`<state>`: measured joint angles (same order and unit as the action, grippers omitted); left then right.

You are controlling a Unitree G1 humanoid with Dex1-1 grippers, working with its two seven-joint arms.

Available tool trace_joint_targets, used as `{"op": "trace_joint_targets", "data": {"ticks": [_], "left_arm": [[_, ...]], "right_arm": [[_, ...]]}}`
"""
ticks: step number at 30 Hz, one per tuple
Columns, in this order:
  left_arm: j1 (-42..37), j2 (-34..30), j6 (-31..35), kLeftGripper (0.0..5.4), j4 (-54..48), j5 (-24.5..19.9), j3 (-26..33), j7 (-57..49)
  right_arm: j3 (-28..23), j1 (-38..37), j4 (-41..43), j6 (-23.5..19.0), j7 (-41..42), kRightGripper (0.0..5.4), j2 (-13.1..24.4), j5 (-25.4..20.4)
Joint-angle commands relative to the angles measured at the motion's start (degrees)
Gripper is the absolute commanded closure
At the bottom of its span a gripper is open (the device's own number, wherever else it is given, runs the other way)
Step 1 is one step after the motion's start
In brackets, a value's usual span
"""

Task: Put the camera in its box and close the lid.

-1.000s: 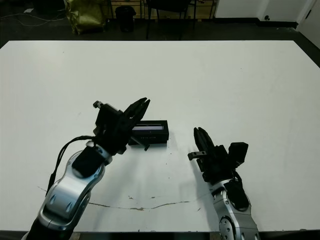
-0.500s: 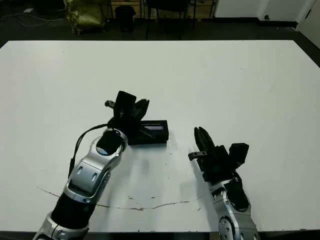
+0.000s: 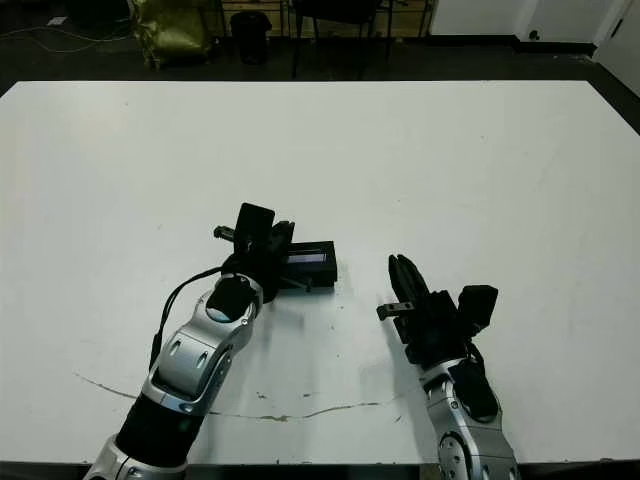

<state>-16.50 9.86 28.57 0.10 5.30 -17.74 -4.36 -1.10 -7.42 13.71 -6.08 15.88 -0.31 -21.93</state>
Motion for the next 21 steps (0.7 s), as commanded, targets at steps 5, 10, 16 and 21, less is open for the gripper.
{"op": "trace_joint_targets", "data": {"ticks": [5, 10, 16, 21], "left_arm": [[4.1, 2.6, -5.4, 5.37, 12.9, 0.6, -0.4, -5.8], [3.7, 2.1, -7.5, 5.37, 17.4, -0.1, 0.5, -7.0], [3.4, 2.0, -7.2, 5.37, 18.4, -0.8, 0.5, -6.3], [3.9, 2.3, -6.2, 5.37, 17.4, -1.1, 0.1, -6.4]], "right_arm": [[-0.4, -0.9, 0.0, -1.2, -0.2, 5.40, 0.2, -1.0], [-0.4, -0.8, -0.4, -0.8, 0.1, 5.40, 0.6, -0.7], [-0.2, -0.8, -0.4, -1.1, 0.2, 5.40, 0.5, -1.1], [-0.1, -1.0, 0.1, -1.4, -0.5, 5.40, 0.6, -0.4]]}}
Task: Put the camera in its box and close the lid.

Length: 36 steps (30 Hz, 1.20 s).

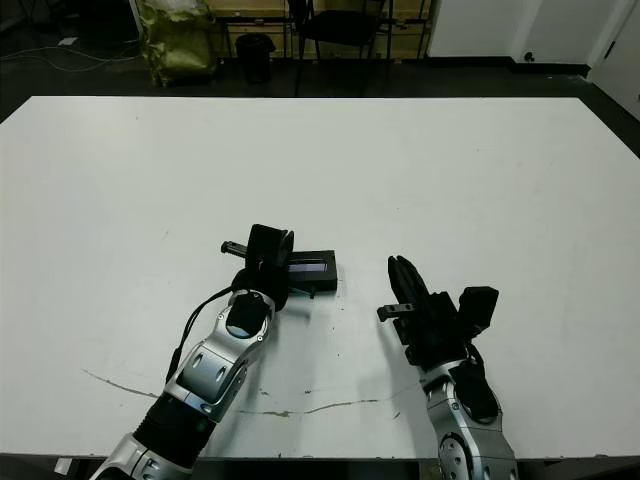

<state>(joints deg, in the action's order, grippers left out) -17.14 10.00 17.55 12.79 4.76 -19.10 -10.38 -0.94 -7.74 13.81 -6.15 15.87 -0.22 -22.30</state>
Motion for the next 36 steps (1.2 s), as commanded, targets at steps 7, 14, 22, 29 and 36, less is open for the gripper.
{"op": "trace_joint_targets", "data": {"ticks": [7, 14, 22, 29, 36], "left_arm": [[8.2, 0.5, 6.7, 5.37, -8.3, -4.7, 1.7, 3.1], [13.1, -6.6, 6.1, 5.37, -33.8, -7.0, 6.5, 8.8], [15.2, -17.6, 4.8, 5.37, -47.3, -12.4, 20.7, 17.9], [21.1, -22.0, -2.8, 5.37, -44.7, -15.2, 26.9, 23.6], [27.8, -16.9, -22.0, 5.37, -33.9, -14.8, 25.3, 24.5]], "right_arm": [[-0.2, -0.5, 0.0, -0.8, 0.0, 5.40, 0.5, 0.0], [-1.0, 0.4, -0.3, 1.1, 1.5, 5.40, 0.9, -0.7], [-1.8, 1.6, 3.4, -2.1, -1.4, 5.40, 1.9, -0.2], [-2.2, 2.5, 3.4, -2.3, -2.6, 5.40, 2.7, 0.9], [-2.3, 2.7, 2.9, -1.7, -3.5, 5.40, 2.6, 2.3]]}}
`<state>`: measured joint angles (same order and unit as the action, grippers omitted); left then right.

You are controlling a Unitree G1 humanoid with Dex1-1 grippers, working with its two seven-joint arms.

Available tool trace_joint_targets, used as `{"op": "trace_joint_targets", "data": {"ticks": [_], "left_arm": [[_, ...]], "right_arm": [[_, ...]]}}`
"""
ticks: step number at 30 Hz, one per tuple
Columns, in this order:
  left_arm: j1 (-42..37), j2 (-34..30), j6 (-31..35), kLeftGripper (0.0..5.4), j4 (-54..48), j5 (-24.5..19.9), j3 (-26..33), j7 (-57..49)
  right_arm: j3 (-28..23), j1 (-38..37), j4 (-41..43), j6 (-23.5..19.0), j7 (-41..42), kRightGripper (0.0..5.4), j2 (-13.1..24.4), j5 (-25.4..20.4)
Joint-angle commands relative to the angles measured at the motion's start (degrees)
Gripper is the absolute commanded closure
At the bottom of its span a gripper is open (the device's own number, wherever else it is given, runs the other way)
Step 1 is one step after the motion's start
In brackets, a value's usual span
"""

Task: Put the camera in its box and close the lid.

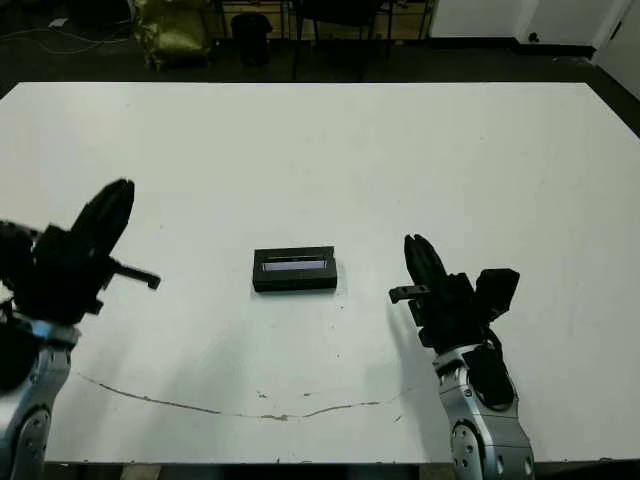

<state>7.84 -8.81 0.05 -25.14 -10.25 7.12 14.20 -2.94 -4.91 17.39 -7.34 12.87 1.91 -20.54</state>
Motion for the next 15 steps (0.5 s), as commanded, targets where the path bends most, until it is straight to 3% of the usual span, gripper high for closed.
{"op": "trace_joint_targets", "data": {"ticks": [1, 7, 15], "left_arm": [[3.7, 2.8, -6.2, 5.37, 5.0, 0.6, -1.4, -0.5], [6.7, 5.8, -12.1, 5.37, 9.4, 3.4, -3.6, -3.1], [6.4, 7.5, -11.9, 5.37, 10.4, 6.1, -4.3, -7.8]], "right_arm": [[-0.3, -0.1, -0.9, -0.2, -0.4, 5.40, 0.5, 0.7], [-0.4, -0.1, -1.8, 0.7, -0.3, 5.40, 0.3, 1.8], [-0.3, -0.3, -3.3, 2.3, 0.7, 5.40, 0.2, 1.2]]}}
